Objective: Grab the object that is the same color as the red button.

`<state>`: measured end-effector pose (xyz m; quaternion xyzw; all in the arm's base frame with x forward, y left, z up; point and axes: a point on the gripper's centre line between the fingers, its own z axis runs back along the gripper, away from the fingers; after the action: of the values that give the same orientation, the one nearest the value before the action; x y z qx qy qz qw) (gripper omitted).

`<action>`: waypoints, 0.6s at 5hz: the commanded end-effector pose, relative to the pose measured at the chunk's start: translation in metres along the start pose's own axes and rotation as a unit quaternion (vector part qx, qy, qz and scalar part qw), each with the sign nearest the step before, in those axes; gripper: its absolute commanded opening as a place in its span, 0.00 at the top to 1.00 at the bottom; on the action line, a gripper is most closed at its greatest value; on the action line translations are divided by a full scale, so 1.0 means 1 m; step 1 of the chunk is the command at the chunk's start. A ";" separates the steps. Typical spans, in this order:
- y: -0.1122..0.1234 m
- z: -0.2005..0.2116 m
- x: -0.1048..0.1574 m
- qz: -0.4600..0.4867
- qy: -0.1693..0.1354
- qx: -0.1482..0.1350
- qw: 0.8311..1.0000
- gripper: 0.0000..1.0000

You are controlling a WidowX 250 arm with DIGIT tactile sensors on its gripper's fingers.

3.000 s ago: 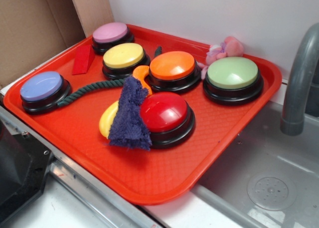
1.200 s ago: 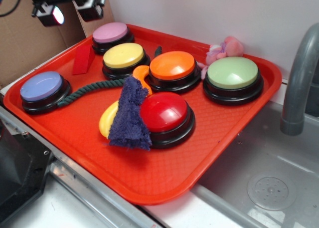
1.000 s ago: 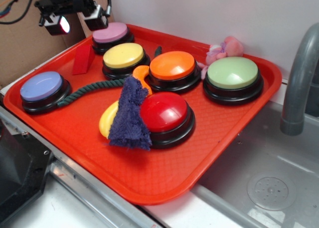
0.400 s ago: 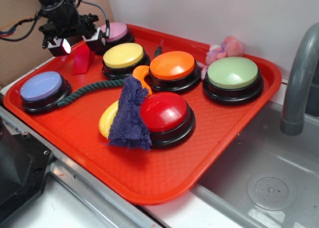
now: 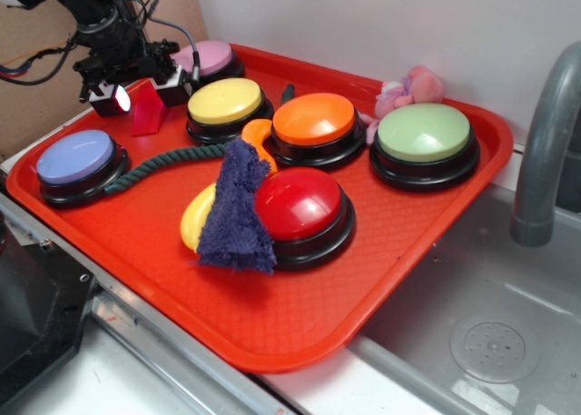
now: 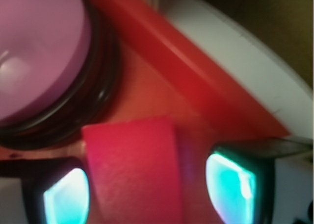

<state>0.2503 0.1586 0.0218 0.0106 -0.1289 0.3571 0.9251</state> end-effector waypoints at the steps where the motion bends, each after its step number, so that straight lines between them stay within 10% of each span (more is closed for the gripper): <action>1: 0.000 0.007 0.013 -0.004 -0.029 0.002 1.000 0.00; 3: -0.002 0.004 0.012 0.006 -0.040 0.008 0.999 0.83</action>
<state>0.2587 0.1563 0.0163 0.0292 -0.1417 0.3639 0.9201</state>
